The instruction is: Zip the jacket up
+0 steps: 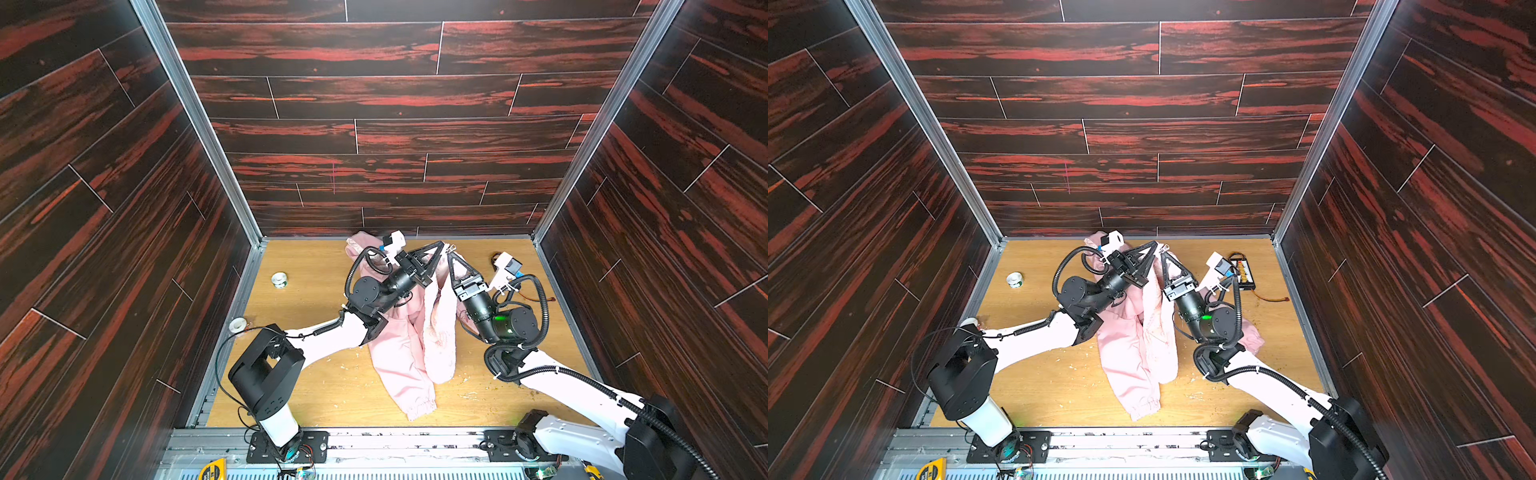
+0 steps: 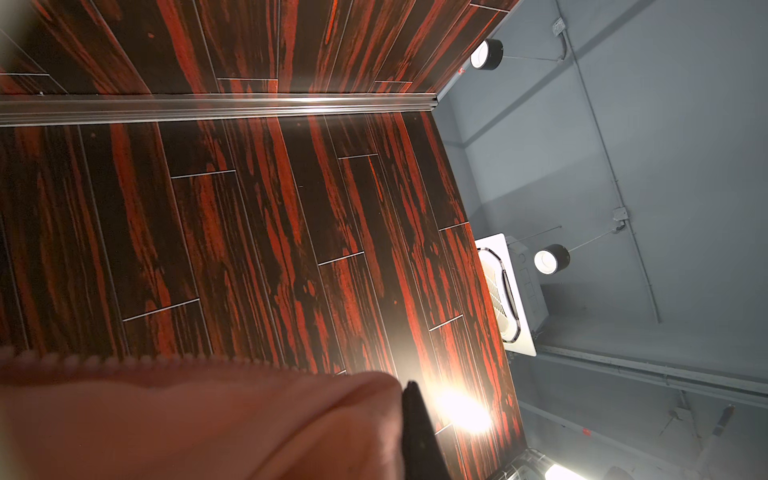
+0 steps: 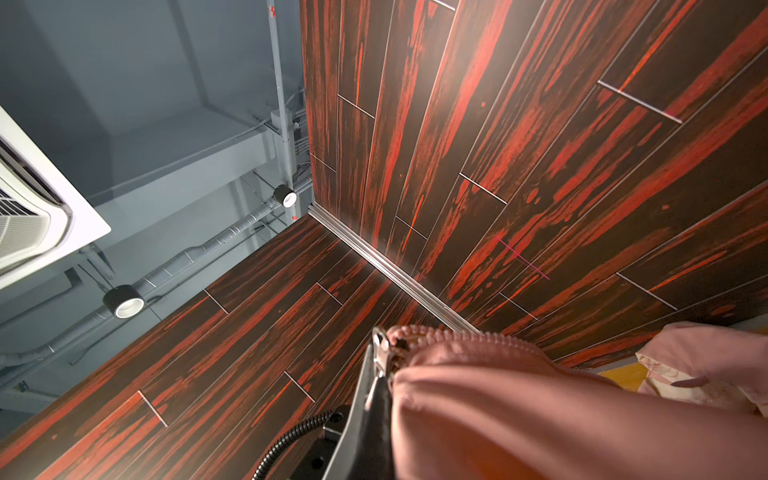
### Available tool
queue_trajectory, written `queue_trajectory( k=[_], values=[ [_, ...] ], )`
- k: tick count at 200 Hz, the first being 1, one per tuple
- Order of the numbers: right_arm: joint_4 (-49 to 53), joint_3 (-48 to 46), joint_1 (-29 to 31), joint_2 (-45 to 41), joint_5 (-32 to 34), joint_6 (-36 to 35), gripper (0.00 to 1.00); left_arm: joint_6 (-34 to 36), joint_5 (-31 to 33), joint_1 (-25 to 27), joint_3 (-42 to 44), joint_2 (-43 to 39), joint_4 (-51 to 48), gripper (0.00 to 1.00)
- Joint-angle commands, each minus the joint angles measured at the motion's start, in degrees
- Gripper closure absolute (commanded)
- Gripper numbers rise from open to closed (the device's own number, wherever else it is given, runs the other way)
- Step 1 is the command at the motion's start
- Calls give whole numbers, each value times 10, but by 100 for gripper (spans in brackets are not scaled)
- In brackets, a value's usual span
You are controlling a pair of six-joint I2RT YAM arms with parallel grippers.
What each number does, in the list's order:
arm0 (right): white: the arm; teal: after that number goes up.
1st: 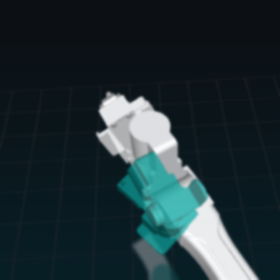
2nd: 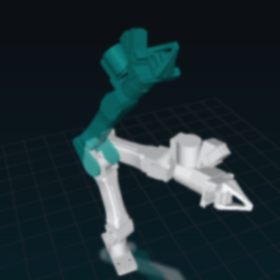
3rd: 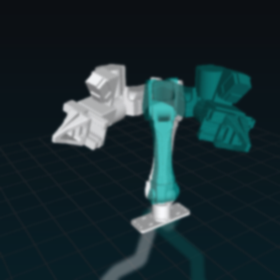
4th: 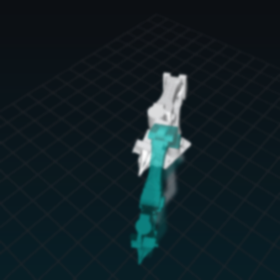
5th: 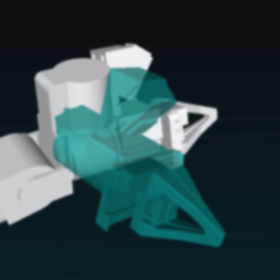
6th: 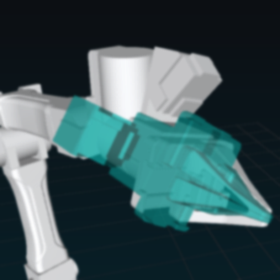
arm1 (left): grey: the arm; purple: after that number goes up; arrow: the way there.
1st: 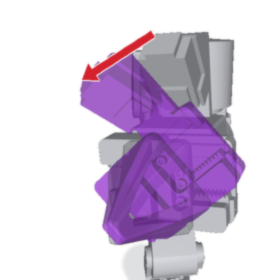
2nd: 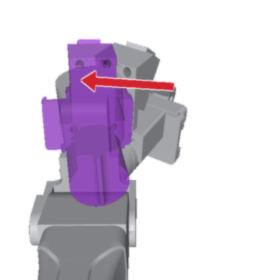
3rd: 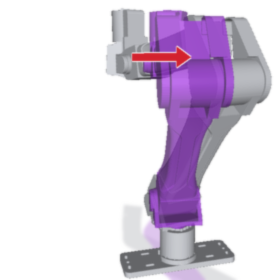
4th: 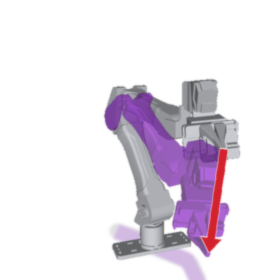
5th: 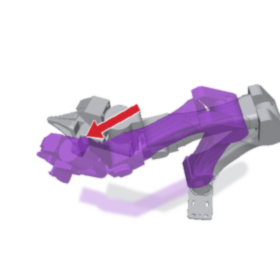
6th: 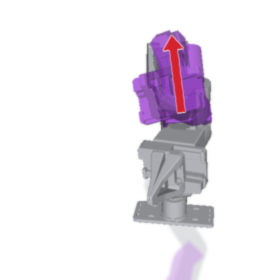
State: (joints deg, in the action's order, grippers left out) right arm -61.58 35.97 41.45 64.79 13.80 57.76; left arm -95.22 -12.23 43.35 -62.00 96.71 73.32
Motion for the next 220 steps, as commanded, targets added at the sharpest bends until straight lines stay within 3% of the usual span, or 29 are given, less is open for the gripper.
queue_trajectory(
  k=[1, 62, 220],
  values=[
    [31, -2, 24, -20, -49, -26, 100, -11, 73, -20, -25, -7, 75, 100],
    [49, 3, 24, -42, -30, -62, 100, -21, 74, -19, -21, 6, 75, 100],
    [57, 17, 28, -14, -57, -53, 100, -23, 70, -19, -12, 16, 75, 100]
  ],
)
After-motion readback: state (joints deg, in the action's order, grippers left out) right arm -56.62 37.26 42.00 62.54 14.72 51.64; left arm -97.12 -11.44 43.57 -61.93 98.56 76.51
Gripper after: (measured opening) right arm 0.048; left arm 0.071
